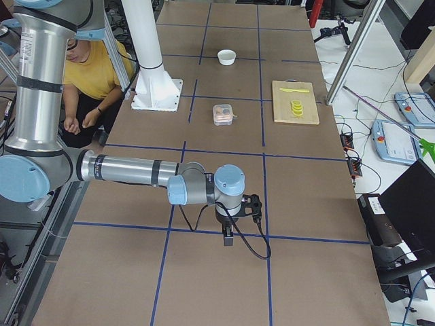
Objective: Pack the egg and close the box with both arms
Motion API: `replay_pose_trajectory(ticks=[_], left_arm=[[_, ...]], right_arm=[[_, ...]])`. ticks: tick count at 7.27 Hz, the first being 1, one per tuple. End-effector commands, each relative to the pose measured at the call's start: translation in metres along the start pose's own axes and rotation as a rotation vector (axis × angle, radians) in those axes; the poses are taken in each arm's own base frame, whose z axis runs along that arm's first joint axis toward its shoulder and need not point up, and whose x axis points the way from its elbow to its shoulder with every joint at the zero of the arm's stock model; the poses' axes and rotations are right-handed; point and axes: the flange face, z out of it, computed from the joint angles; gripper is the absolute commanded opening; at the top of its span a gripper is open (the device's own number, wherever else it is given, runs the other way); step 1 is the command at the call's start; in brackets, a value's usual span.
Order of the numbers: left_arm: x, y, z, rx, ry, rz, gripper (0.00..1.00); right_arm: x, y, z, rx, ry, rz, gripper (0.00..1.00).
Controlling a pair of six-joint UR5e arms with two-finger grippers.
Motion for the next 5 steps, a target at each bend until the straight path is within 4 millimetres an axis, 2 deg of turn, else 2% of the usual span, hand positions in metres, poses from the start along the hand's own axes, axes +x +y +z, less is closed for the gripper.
replay_pose_trajectory(ticks=[1, 5], left_arm=[[-0.0005, 0.0016, 0.001, -0.002, 0.0, -0.002, 1.0], [-0.0029, 0.0083, 0.0045, -0.009, 0.002, -0.011, 1.0]], right_arm=[[0.0007, 0.0001, 0.001, -0.002, 0.0, 0.004, 1.0], [0.0076, 0.0031, 0.0093, -0.017, -0.001, 0.018, 1.0]])
